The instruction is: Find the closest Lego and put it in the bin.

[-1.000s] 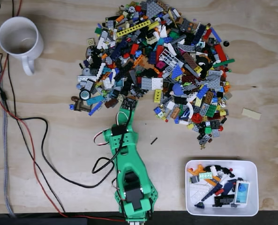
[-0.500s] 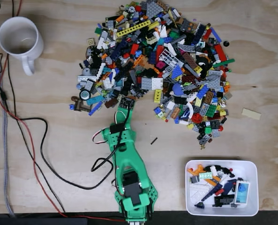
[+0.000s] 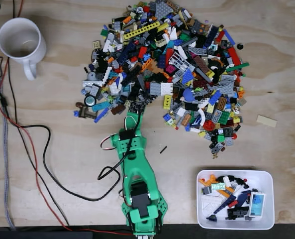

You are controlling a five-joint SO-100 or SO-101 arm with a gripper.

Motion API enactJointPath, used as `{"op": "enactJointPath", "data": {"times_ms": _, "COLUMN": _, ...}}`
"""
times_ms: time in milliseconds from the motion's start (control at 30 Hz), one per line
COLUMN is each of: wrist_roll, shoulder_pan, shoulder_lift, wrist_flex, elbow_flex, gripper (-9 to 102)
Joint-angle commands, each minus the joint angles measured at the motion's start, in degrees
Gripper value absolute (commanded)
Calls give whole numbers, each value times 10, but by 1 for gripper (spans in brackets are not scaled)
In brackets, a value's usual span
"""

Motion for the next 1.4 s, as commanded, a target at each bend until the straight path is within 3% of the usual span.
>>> {"op": "enactJointPath", "data": {"times_ms": 0, "wrist_roll": -4, "shoulder_pan": 4, "shoulder_lift": 9, "wrist_flex": -4, "elbow_flex": -37, "gripper": 16}}
{"op": "enactJointPath", "data": {"times_ms": 567, "wrist_roll": -7, "shoulder_pan": -25, "shoulder_lift": 3, "wrist_flex": -9, "elbow_flex": -30, "gripper": 6}}
{"op": "enactJointPath", "data": {"times_ms": 767, "wrist_roll": -33, "shoulder_pan": 10, "shoulder_lift": 25, "wrist_flex": 59, "elbow_flex": -88, "gripper": 7}}
{"op": "enactJointPath", "data": {"times_ms": 1067, "wrist_roll": -97, "shoulder_pan": 130, "shoulder_lift": 67, "wrist_flex": 133, "elbow_flex": -162, "gripper": 8}}
{"op": "enactJointPath", "data": {"times_ms": 1367, "wrist_roll": -217, "shoulder_pan": 374, "shoulder_lift": 79, "wrist_flex": 168, "elbow_flex": -242, "gripper": 8}}
